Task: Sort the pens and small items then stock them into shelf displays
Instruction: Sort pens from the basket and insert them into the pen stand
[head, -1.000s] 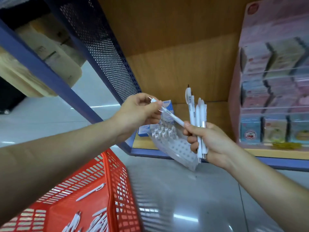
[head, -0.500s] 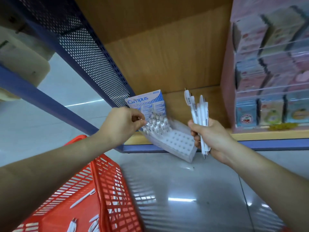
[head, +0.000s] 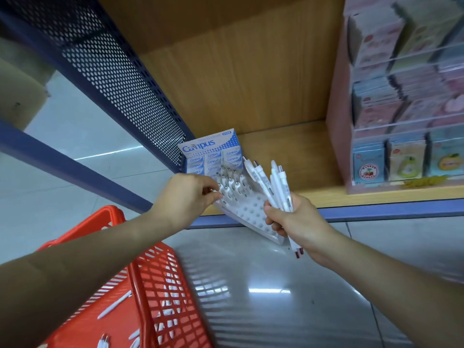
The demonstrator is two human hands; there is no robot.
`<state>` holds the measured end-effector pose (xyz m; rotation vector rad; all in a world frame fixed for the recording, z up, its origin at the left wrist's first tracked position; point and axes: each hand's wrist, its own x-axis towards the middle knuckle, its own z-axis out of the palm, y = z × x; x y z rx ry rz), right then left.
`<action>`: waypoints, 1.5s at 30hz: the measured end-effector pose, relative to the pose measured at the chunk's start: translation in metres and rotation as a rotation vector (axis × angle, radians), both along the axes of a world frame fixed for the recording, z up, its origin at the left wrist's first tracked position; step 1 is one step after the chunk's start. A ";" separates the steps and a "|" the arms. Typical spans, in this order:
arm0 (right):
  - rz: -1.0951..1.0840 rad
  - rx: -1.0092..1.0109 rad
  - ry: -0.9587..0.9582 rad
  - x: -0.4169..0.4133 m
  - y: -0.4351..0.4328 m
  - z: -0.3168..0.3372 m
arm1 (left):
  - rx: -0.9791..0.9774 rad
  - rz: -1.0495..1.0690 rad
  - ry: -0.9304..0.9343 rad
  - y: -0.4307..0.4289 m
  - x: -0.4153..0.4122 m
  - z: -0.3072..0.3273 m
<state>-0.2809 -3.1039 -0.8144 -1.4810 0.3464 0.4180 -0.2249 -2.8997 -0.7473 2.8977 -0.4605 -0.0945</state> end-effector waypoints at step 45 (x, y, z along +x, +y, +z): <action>0.186 0.475 0.154 0.012 -0.018 0.032 | -0.979 0.400 0.496 -0.034 0.017 0.029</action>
